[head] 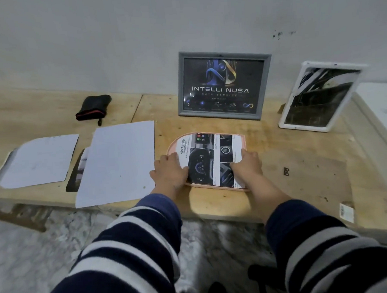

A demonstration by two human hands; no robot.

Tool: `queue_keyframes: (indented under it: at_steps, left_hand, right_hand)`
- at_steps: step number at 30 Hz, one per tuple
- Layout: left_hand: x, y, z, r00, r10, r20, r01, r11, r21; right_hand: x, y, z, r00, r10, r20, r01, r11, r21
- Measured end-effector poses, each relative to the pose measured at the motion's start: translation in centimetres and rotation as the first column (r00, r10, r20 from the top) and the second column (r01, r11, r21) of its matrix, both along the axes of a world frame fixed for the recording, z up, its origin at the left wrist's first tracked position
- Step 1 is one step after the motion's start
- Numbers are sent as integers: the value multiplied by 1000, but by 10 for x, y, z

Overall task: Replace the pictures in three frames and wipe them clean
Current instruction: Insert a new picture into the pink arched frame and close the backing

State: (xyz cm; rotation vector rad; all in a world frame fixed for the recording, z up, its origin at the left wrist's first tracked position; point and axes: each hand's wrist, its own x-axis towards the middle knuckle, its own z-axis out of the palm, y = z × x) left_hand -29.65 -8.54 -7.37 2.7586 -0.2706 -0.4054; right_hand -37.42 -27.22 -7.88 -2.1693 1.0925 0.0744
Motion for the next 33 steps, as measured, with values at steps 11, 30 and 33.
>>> queue_keyframes:
  at_steps: [11, 30, 33]
  left_hand:
    - [-11, -8, -1, 999, -35, 34, 31, 993, 113]
    - [-102, -169, 6, 862, -507, 10, 507, 862, 21]
    - [-111, -179, -1, 859, -511, -30, 512, 858, 49]
  right_hand:
    - [-4, -2, -6, 988, 145, -62, -150, 984, -96]
    - [-155, -100, 10, 922, -382, -64, 376, 923, -84]
    - [-169, -108, 7, 890, -444, -106, 435, 895, -104]
